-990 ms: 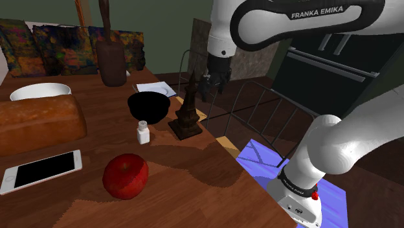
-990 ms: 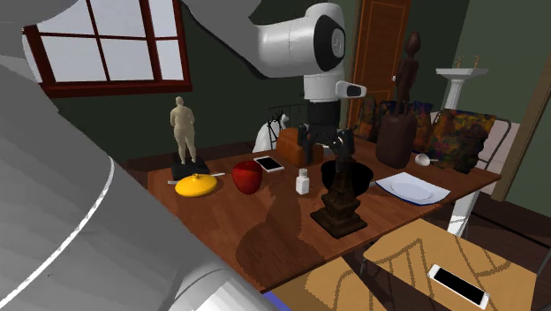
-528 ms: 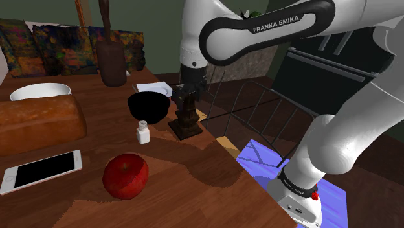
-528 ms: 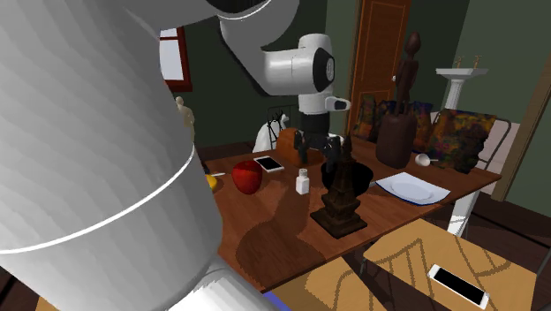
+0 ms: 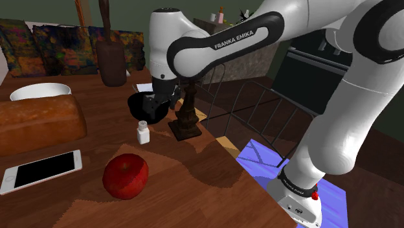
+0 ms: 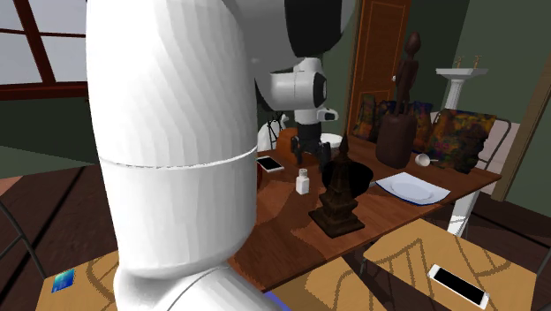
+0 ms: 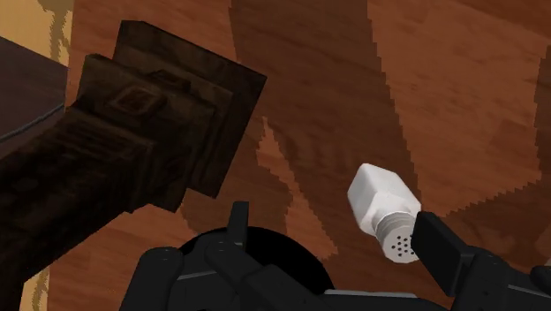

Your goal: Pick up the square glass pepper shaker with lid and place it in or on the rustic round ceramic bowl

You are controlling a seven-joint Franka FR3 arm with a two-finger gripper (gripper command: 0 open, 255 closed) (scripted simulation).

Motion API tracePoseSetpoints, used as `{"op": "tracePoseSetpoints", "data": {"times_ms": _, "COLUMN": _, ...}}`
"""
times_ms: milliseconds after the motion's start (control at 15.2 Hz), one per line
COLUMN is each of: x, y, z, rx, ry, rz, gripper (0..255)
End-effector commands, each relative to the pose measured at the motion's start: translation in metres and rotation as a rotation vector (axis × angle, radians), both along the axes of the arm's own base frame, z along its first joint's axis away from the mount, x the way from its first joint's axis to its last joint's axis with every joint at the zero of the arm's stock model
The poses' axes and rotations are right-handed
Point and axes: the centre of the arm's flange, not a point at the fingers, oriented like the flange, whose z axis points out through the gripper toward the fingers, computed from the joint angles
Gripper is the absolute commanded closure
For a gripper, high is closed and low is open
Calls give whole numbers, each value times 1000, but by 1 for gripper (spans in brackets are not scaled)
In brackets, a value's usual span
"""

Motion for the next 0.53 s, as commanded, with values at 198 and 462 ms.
{"op": "tracePoseSetpoints", "data": {"times_ms": 198, "x": 40, "y": 42, "z": -27, "rx": 11, "ry": -18, "rz": 12, "gripper": 0}}
{"op": "tracePoseSetpoints", "data": {"times_ms": 462, "x": 54, "y": 55, "z": -46, "rx": 15, "ry": -24, "rz": 16, "gripper": 0}}
